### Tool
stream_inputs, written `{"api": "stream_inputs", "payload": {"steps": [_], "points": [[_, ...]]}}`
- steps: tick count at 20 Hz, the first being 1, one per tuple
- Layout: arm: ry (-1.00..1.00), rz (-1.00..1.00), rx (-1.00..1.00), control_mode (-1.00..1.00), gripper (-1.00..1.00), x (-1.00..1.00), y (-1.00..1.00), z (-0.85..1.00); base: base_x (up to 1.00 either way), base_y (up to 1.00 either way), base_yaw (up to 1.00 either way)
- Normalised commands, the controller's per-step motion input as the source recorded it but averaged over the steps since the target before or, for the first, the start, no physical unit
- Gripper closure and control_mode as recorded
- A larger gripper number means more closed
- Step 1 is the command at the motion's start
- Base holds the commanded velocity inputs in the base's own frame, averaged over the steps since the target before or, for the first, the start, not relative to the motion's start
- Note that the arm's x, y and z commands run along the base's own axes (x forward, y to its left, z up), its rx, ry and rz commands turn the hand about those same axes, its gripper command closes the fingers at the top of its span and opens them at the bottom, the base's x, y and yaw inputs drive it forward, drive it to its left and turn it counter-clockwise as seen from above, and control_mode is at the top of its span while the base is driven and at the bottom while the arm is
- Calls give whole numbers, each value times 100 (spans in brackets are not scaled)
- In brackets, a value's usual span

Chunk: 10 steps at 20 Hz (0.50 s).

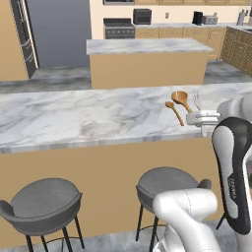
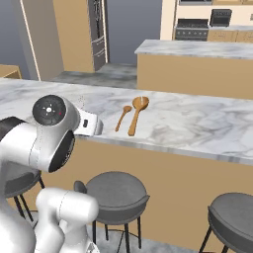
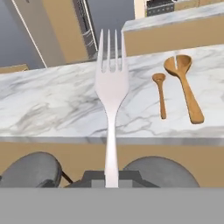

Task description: Pick up the metallic utensils from the counter and place them in the open drawer. Make sure not to pick up any wooden utensils.

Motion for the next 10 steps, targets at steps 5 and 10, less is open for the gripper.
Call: {"api": "stream_inputs", "payload": {"steps": [5, 10], "points": [[-5, -1, 6, -100, 100, -25, 0, 39, 0, 0, 0], [0, 0, 3, -100, 100, -14, 0, 15, 0, 0, 0]]}}
